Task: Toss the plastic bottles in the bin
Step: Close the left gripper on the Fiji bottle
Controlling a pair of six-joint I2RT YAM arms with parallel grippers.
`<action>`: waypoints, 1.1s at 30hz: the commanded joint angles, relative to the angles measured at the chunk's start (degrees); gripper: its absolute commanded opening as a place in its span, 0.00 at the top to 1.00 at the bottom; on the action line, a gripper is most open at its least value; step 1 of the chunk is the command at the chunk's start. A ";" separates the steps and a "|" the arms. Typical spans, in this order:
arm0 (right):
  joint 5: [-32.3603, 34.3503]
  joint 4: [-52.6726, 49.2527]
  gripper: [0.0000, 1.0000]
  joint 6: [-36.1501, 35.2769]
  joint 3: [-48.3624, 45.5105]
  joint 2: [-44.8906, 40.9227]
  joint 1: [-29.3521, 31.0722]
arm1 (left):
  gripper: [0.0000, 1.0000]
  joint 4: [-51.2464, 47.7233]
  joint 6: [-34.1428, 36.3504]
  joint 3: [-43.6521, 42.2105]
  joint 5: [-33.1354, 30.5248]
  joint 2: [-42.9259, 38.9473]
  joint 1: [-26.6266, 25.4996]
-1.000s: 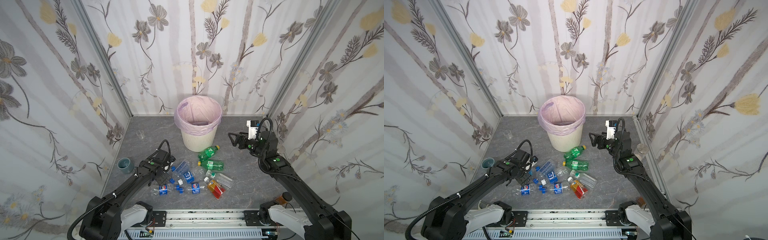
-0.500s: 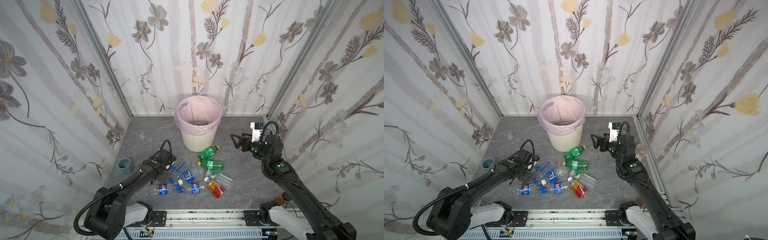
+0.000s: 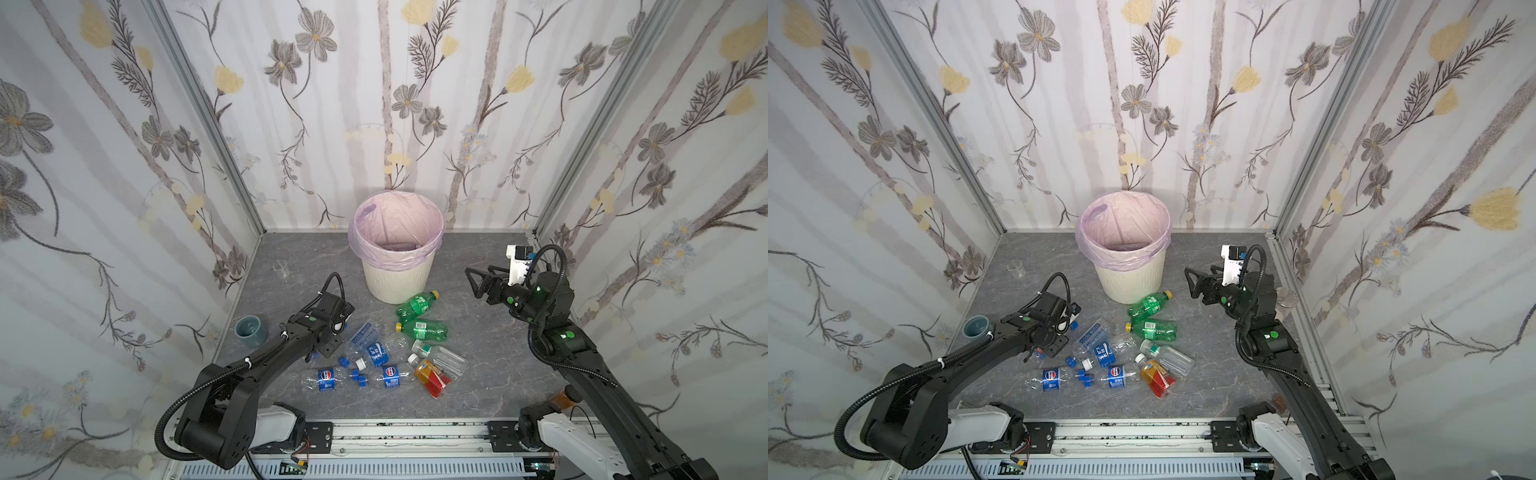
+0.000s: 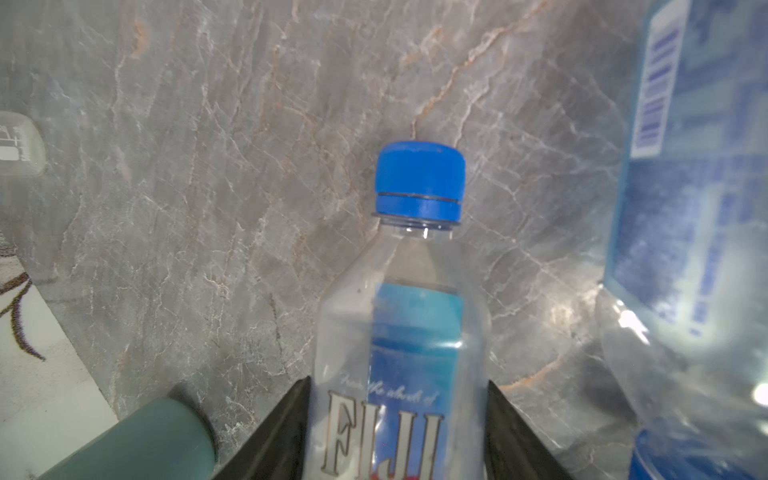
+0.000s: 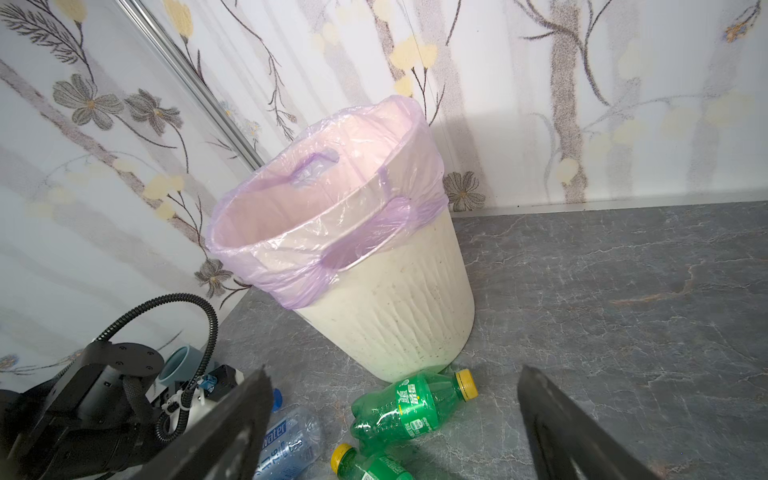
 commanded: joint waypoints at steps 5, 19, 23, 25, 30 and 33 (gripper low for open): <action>-0.83 -0.30 0.08 0.61 0.75 0.29 -0.02 | 0.47 3.56 -3.47 5.78 1.75 6.92 1.67; -0.61 -2.73 0.08 1.51 2.69 -0.04 -0.06 | 0.46 3.65 -8.36 13.32 7.14 11.64 4.71; -0.52 -2.88 0.08 2.16 3.05 0.01 -0.02 | 0.53 3.66 -8.95 13.63 8.88 10.25 6.21; -0.88 -2.77 0.08 2.63 3.08 0.01 -0.02 | 0.55 3.72 -8.98 13.51 10.65 8.79 7.00; -1.69 -2.02 0.09 3.50 3.05 0.47 -0.03 | 0.55 3.69 -8.27 12.45 11.60 6.80 7.48; -1.97 -1.77 0.09 3.93 3.06 0.76 -0.03 | 0.55 3.74 -8.52 11.99 11.90 7.33 7.48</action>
